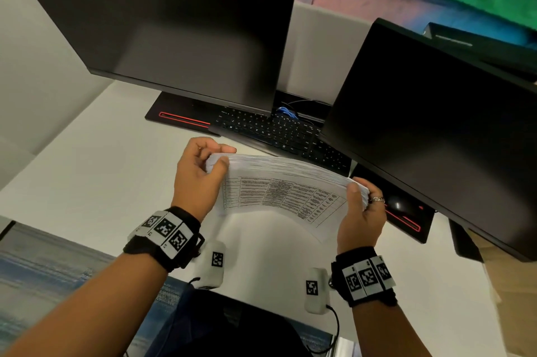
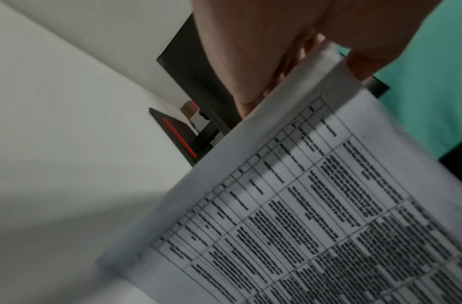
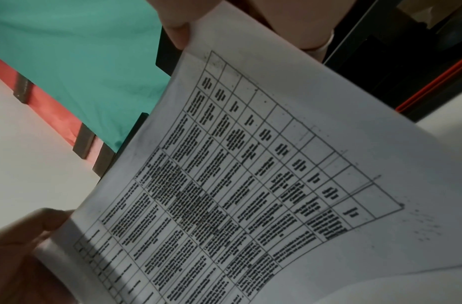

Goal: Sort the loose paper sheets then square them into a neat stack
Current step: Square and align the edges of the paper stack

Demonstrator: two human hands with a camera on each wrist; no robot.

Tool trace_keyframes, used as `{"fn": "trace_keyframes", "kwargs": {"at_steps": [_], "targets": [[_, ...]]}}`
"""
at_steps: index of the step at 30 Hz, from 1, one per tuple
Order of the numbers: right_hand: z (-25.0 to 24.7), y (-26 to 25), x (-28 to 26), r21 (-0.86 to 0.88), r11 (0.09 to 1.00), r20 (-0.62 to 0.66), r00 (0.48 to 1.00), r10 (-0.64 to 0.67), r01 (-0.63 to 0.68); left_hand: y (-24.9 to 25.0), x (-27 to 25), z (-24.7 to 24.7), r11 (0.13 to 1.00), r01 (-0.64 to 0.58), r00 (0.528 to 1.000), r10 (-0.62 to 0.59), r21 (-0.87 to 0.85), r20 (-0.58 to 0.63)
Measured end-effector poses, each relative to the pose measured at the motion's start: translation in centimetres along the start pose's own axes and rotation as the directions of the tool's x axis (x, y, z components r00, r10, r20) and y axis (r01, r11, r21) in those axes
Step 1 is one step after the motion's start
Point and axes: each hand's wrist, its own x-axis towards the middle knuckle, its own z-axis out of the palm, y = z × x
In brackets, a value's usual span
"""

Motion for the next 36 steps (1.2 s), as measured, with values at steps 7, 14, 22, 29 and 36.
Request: {"fn": "trace_keyframes", "kwargs": {"at_steps": [7,14,22,29,36], "targets": [[-0.1,0.1,0.0,0.015,0.999,0.004,0.999,0.043,-0.043,-0.2,0.1,0.2,0.998,0.066,0.997,-0.066,-0.018,-0.025],[0.2,-0.2,-0.2,0.054,0.997,0.000,0.998,0.057,-0.057,0.2,-0.1,0.1,0.996,0.006,1.000,-0.005,0.092,-0.010],[0.4,-0.3,-0.2,0.055,0.996,-0.026,0.997,0.070,-0.069,0.5,0.7,-0.2,0.978,-0.030,1.000,0.028,0.206,0.013],[0.4,-0.2,-0.1,0.055,0.995,-0.038,0.996,0.081,-0.079,0.5,0.5,0.5,0.993,0.117,0.991,-0.116,0.018,-0.069],[0.5,-0.9,0.3,0.020,0.998,-0.048,0.997,0.057,-0.056,0.6,0.5,1.0,0.996,0.092,0.993,-0.092,-0.005,-0.073]]}}
